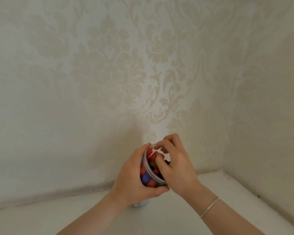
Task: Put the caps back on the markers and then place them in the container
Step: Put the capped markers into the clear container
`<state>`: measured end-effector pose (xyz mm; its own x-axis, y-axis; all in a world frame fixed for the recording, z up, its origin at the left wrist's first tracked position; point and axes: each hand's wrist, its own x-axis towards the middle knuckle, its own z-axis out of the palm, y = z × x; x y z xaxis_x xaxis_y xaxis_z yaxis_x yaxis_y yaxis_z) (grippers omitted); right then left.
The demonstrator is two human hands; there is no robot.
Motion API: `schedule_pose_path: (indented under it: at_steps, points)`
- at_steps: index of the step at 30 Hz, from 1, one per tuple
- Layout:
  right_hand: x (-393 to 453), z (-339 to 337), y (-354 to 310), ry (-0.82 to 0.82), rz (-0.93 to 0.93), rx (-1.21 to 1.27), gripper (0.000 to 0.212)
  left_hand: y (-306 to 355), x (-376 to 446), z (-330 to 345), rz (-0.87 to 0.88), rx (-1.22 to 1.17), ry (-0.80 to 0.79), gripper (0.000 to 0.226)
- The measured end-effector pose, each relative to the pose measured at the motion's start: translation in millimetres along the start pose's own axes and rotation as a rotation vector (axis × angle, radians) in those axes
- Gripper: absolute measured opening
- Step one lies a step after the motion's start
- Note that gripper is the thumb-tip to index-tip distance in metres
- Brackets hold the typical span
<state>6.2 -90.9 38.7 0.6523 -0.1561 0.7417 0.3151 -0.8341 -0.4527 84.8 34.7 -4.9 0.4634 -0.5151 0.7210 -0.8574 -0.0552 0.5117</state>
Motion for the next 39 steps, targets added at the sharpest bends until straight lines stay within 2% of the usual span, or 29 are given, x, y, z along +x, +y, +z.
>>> schedule_pose_path:
  at_steps: [3,7,8,9,12,13,14,16,18,20,22,25,30,32,34,37,39]
  points:
    - [-2,-3,-1,-0.107,-0.045,-0.015,0.044,-1,1,2,0.012,0.002,-0.002,0.106]
    - [9,-11,-1,-0.336,-0.102,-0.116,0.040,-2,0,2,0.007,-0.021,0.011,0.104]
    - [12,-15,-1,-0.327,-0.075,-0.063,0.038,-2,0,2,0.000,-0.029,0.015,0.104]
    - [17,-18,-1,-0.224,-0.015,0.038,0.034,-2,-1,1,-0.004,-0.036,0.017,0.103]
    - [31,-31,24,0.347,0.345,0.335,0.035,-3,-1,0,0.000,-0.034,0.021,0.101]
    - [31,-31,40,0.416,0.458,0.310,0.035,-4,-2,0,0.001,-0.031,0.024,0.101]
    - [28,-27,58,0.357,0.549,0.202,0.033,-5,-2,0,-0.001,-0.032,0.028,0.101]
    - [11,-12,93,-0.010,0.605,-0.065,0.032,-7,-3,0,-0.002,-0.037,0.037,0.101]
    - [-11,5,120,-0.362,0.520,-0.231,0.044,-7,-2,1,0.008,-0.033,0.043,0.101]
    - [-23,16,130,-0.550,0.403,-0.359,0.049,-6,-1,2,0.017,-0.029,0.047,0.101]
    - [-23,25,128,-0.610,0.306,-0.516,0.045,-7,-1,3,0.021,-0.036,0.051,0.100]
    - [-22,41,131,-0.609,0.221,-0.632,0.041,-8,-2,3,0.016,-0.047,0.050,0.101]
    - [-14,50,140,-0.682,0.285,-0.572,0.028,-7,-2,3,0.021,-0.058,0.055,0.100]
    - [0,34,128,-0.571,0.382,-0.504,0.022,-7,-2,3,0.019,-0.057,0.057,0.100]
    - [19,8,109,-0.311,0.473,-0.352,0.022,-8,-2,2,0.016,-0.063,0.056,0.100]
    - [44,-35,68,0.105,0.464,0.051,0.038,-9,-3,2,0.005,-0.063,0.042,0.100]
    - [50,-60,38,0.256,0.391,0.336,0.053,-8,-3,1,-0.010,-0.063,0.033,0.100]
